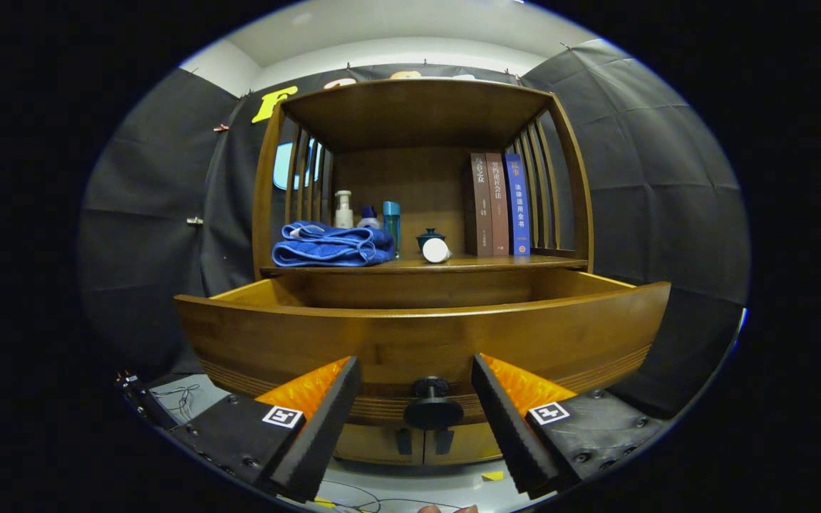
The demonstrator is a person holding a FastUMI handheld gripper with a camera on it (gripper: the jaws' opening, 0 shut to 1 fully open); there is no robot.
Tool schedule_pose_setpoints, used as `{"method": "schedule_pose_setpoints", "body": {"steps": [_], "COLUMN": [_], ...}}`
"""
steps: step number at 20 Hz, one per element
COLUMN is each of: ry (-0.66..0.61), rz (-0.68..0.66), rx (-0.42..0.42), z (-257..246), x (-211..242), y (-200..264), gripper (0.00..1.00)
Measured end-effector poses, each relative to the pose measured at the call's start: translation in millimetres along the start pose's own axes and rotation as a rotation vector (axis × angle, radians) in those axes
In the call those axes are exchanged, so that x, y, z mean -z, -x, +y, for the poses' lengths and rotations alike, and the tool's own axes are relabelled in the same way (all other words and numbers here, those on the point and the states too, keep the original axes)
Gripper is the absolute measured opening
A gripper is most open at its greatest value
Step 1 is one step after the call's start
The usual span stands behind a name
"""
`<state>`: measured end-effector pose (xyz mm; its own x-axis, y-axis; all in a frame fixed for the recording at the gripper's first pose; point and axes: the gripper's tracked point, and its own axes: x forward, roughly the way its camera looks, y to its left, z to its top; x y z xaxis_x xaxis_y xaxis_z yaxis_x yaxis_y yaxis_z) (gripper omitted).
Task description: Pull open the drawer, take out the items inside it, and place them on the countertop above the cabinet.
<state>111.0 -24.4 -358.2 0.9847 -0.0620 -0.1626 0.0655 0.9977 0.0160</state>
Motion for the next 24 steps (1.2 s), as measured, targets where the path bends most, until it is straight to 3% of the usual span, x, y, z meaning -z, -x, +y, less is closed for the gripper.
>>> {"method": "schedule_pose_setpoints", "body": {"steps": [5,15,24], "ry": [0.033,0.067,0.087], "rz": [-0.048,-0.027,0.015], "rx": [0.011,0.028,0.047], "z": [2.5,6.3,11.6], "x": [-13.8,-19.5,-20.4], "y": [-17.8,-107.4,-158.0], "gripper": [0.99,0.99,0.99]}}
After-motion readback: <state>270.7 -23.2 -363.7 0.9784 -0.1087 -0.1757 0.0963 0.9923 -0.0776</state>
